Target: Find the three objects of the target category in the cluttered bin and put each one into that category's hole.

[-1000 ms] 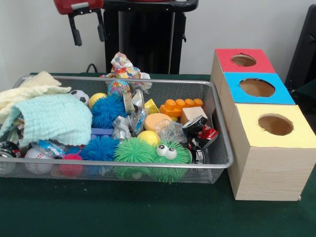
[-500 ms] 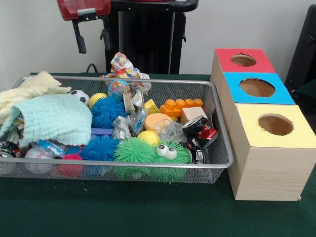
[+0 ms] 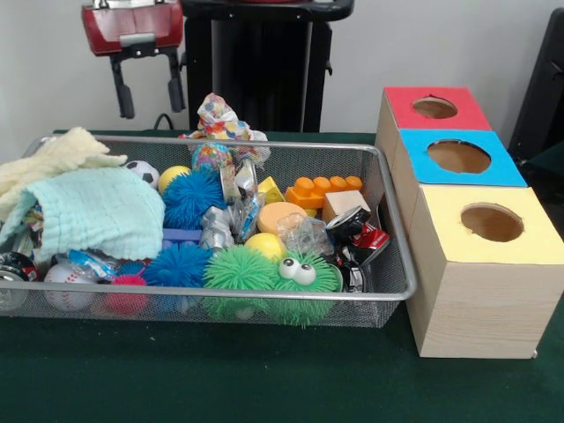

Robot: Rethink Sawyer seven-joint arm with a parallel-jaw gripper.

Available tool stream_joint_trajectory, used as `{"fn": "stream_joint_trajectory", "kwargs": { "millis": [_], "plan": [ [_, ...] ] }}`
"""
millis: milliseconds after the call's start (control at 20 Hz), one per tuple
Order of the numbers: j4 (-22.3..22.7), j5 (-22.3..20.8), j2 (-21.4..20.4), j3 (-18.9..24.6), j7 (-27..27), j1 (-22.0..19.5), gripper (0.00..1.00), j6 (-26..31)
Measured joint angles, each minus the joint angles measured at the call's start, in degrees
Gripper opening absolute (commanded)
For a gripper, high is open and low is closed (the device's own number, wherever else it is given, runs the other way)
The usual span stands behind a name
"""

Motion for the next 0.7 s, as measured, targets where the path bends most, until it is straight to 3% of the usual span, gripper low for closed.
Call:
{"fn": "stream_joint_trajectory", "kwargs": {
  "millis": [400, 700],
  "plan": [
    [-8.6, -4.2, 2.1, -1.3, 0.0, 0.8, 1.0, 0.0],
    [-12.2, -7.6, 2.1, -2.6, 0.0, 2.3, 1.0, 0.0]
  ]
}}
